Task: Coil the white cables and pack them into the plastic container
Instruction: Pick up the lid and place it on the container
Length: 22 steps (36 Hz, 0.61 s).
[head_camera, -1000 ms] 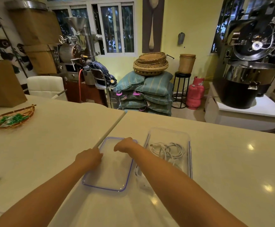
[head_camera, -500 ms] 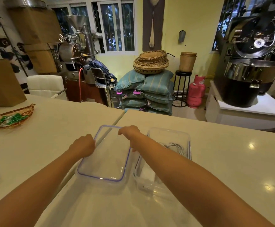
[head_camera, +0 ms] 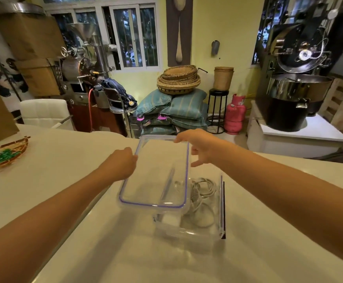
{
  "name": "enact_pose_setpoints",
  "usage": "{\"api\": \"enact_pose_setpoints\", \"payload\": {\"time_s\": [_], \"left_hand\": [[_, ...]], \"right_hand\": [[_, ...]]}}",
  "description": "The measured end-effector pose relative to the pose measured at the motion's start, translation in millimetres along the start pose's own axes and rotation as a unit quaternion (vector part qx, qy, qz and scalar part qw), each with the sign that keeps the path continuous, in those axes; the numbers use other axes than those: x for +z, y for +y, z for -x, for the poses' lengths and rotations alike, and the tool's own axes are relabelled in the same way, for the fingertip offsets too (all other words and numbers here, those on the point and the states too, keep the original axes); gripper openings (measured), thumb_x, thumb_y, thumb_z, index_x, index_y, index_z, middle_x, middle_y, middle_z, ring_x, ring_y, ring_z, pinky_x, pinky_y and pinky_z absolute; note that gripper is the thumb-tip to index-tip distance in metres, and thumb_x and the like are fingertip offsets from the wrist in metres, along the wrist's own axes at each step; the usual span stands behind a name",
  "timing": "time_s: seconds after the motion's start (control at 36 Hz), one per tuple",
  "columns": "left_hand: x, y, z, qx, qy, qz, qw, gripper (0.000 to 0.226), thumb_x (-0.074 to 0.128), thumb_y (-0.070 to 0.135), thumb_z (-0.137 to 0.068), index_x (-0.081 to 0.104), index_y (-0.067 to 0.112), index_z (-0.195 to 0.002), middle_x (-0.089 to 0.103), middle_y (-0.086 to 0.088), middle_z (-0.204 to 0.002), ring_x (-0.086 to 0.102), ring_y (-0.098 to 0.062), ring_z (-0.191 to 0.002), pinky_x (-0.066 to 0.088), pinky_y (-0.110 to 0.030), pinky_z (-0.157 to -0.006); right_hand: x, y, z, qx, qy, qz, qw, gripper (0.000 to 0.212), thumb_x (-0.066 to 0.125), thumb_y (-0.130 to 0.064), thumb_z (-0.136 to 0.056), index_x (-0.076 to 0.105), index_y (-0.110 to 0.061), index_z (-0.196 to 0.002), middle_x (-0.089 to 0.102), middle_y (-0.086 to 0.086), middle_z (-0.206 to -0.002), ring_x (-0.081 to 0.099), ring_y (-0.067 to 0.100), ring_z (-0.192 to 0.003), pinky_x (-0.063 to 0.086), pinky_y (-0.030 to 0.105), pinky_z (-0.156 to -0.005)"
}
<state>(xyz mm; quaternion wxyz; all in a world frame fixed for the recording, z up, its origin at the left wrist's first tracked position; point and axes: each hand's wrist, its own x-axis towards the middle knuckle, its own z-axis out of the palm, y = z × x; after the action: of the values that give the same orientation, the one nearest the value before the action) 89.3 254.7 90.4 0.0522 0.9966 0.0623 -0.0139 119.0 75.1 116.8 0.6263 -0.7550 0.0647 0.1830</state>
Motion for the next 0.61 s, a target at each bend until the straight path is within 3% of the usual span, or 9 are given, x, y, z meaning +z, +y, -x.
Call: {"api": "enact_pose_setpoints", "payload": {"time_s": [0.22,0.42,0.53,0.61], "left_hand": [[37.0,46.9,0.5,0.024,-0.055,0.062,0.996,0.038,0.029,0.027,-0.098,0.045,-0.002,-0.119,0.054,-0.021,-0.124,0.052,-0.032,-0.11,0.04,-0.033,-0.084],[44.3,67.1,4.1,0.035,-0.079,0.052,0.995,0.041,0.023,0.025,-0.1,0.042,-0.003,-0.124,0.05,-0.02,-0.13,0.05,-0.032,-0.116,0.041,-0.035,-0.093],[45.4,70.1,4.3,0.027,-0.085,0.048,0.995,0.037,0.027,0.022,-0.099,0.044,-0.001,-0.122,0.052,-0.019,-0.127,0.053,-0.03,-0.111,0.043,-0.033,-0.09],[45.5,69.5,5.2,0.026,-0.086,0.031,0.996,0.031,0.031,0.018,-0.098,0.046,0.0,-0.118,0.055,-0.018,-0.122,0.052,-0.025,-0.092,0.044,-0.032,-0.084]], "right_hand": [[-49.4,31.3,12.6,0.056,0.029,0.001,0.998,0.062,0.059,-0.015,-0.084,0.032,-0.013,-0.139,0.019,0.013,-0.152,0.022,0.033,-0.139,0.034,0.054,-0.101],[-61.4,50.3,20.6,0.078,0.043,-0.002,0.996,0.057,0.059,-0.014,-0.083,0.036,-0.012,-0.135,0.021,0.013,-0.151,0.024,0.034,-0.137,0.04,0.049,-0.094],[-59.8,57.4,20.9,0.077,0.048,0.012,0.996,0.055,0.059,-0.014,-0.083,0.037,-0.013,-0.133,0.025,0.012,-0.149,0.028,0.033,-0.134,0.04,0.048,-0.096],[-56.4,62.9,20.8,0.069,0.047,0.018,0.996,0.054,0.059,-0.013,-0.083,0.036,-0.012,-0.133,0.026,0.012,-0.148,0.03,0.032,-0.133,0.04,0.047,-0.098]]}}
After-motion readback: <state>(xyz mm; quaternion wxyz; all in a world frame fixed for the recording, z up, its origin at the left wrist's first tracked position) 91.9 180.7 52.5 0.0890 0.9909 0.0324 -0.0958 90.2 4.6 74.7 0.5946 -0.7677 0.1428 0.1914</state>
